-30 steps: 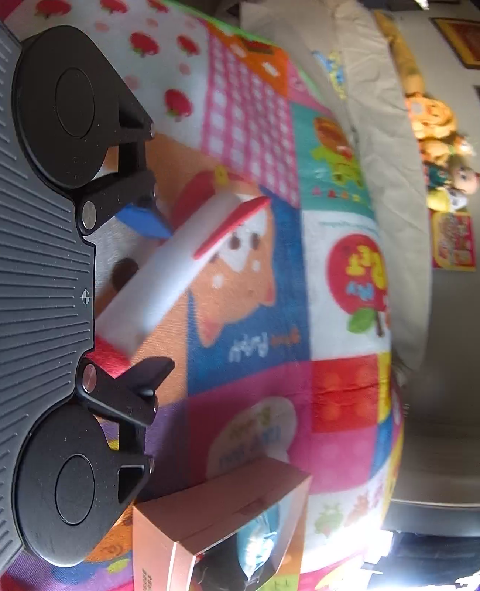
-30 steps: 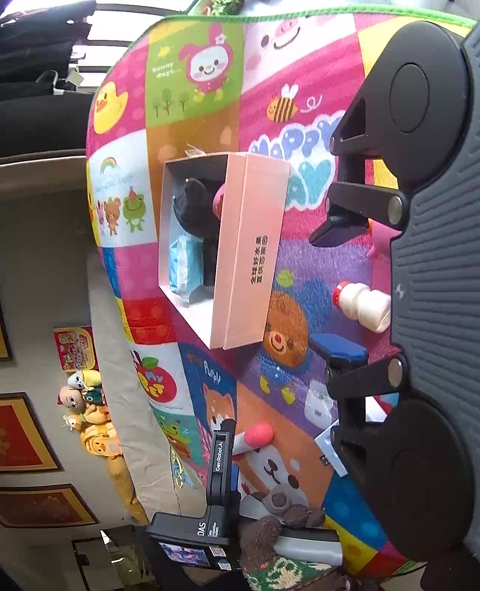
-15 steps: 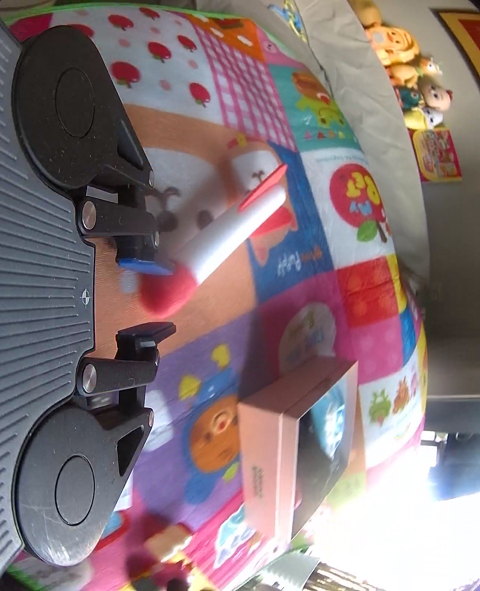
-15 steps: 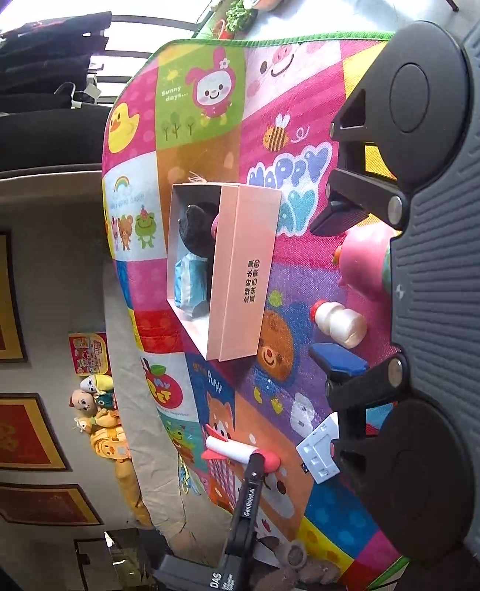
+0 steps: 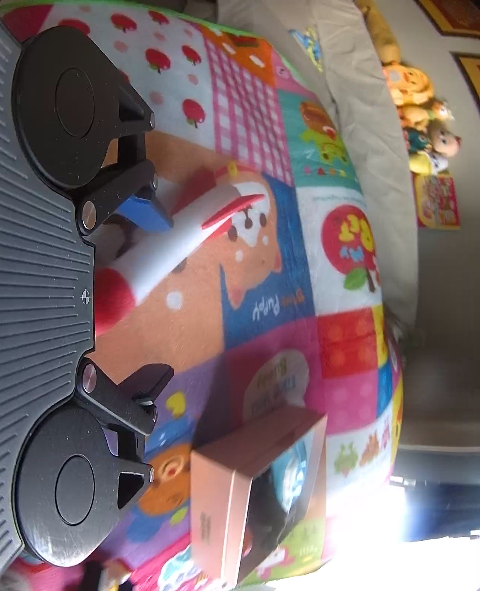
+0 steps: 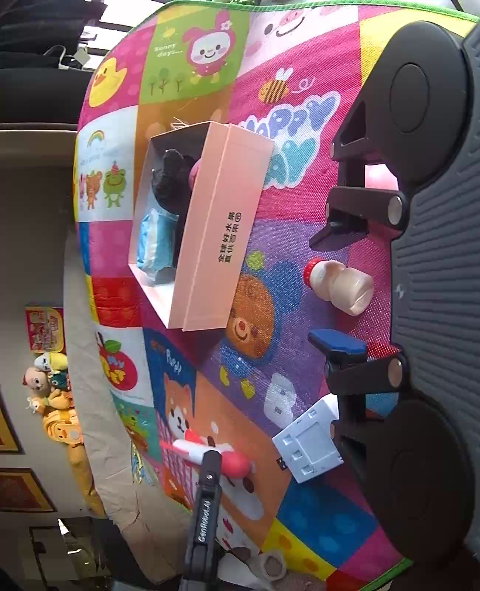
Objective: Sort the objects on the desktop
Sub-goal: 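Grasp the white rocket with the left gripper while the right grasps the bottle again, then carry the rocket into the pink box with the left gripper while the right drops the bottle in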
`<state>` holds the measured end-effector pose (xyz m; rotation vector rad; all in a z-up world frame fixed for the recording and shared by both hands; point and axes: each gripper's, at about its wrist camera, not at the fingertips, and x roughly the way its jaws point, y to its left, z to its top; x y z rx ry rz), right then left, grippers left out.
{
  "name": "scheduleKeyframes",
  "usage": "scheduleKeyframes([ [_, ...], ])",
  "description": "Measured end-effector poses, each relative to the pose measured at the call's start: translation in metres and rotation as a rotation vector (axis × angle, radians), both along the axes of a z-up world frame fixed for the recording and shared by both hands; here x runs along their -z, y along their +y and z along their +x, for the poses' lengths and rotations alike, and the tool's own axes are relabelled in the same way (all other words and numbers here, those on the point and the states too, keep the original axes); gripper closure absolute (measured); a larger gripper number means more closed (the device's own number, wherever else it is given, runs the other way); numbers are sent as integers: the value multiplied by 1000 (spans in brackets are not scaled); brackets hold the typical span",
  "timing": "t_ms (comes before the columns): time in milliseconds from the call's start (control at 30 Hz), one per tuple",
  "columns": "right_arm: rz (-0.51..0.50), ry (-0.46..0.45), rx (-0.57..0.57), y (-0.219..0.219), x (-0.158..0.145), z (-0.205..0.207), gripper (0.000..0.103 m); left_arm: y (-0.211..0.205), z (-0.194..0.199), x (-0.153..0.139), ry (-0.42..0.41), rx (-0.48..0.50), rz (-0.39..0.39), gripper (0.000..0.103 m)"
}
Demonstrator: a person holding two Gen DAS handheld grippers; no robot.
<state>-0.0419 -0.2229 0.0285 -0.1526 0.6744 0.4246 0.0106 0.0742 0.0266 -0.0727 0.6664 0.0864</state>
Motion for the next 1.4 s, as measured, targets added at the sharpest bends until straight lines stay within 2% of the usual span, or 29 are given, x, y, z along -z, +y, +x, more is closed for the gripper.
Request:
scheduleKeyframes([
  [100, -13, 16, -5, 3, 4, 2, 57, 7, 16, 9, 14, -49, -9, 26],
  [200, -28, 25, -1, 3, 5, 4, 67, 15, 21, 15, 31, -56, -35, 32],
  [300, -33, 43, -7, 6, 5, 10, 78, 19, 25, 19, 33, -70, 2, 37],
  [400, -50, 33, -30, 12, 5, 9, 78, 22, 27, 19, 31, -58, 40, 44],
  [467, -61, 29, -50, 16, 4, 6, 78, 22, 27, 18, 34, -45, 52, 51],
  [533, -68, 21, -65, 17, 2, 2, 78, 21, 24, 15, 38, -33, 55, 63],
  [633, -78, 2, -68, 13, -5, -4, 78, 16, 11, 7, 22, 8, 59, 71],
  [933, -26, -26, 9, -29, -28, -15, 78, -23, -55, -17, -25, 188, 46, 71],
  [1133, 13, -25, 17, -38, -34, -24, 78, -45, -87, -29, -34, 289, 19, 71],
  [1300, 39, -55, 4, -43, -47, -34, 78, -69, -101, -55, -108, 383, 28, 71],
  [1400, 56, -87, 11, -48, -58, -37, 78, -86, -95, -70, -166, 420, 32, 71],
])
